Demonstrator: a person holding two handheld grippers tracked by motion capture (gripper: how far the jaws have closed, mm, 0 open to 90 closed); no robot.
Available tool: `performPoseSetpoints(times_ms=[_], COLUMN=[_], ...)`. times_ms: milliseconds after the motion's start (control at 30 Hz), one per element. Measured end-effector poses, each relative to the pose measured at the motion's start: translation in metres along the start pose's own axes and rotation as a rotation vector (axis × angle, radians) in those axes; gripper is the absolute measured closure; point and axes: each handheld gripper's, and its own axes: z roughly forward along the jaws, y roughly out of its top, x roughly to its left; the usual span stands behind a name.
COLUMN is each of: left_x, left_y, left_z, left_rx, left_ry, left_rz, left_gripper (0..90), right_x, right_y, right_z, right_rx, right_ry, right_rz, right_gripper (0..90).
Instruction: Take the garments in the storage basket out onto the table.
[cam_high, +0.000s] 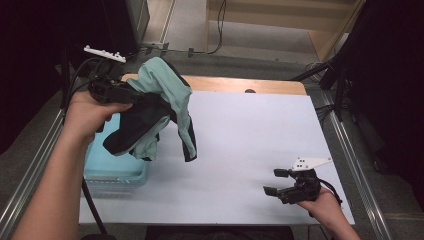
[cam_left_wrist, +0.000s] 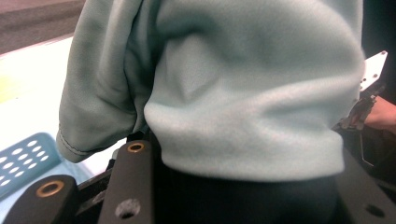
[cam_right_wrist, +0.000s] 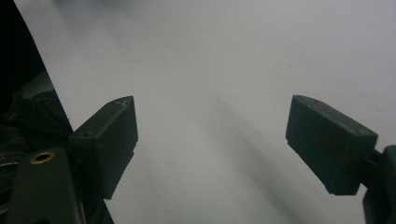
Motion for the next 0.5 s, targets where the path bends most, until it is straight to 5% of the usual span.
performPoseSetpoints(times_ms=[500], left_x=[-0.012], left_y=[0.014], left_z=[0.027], left_rx=[0.007], left_ry=[-0.041], left_rz=[0.018], left_gripper=[55.1], right_x=[0.0], right_y=[0.0], right_z=[-0.002], right_rx=[-0.005], right_ry=[-0.003], right_rz=[-0.001], right_gripper=[15.4])
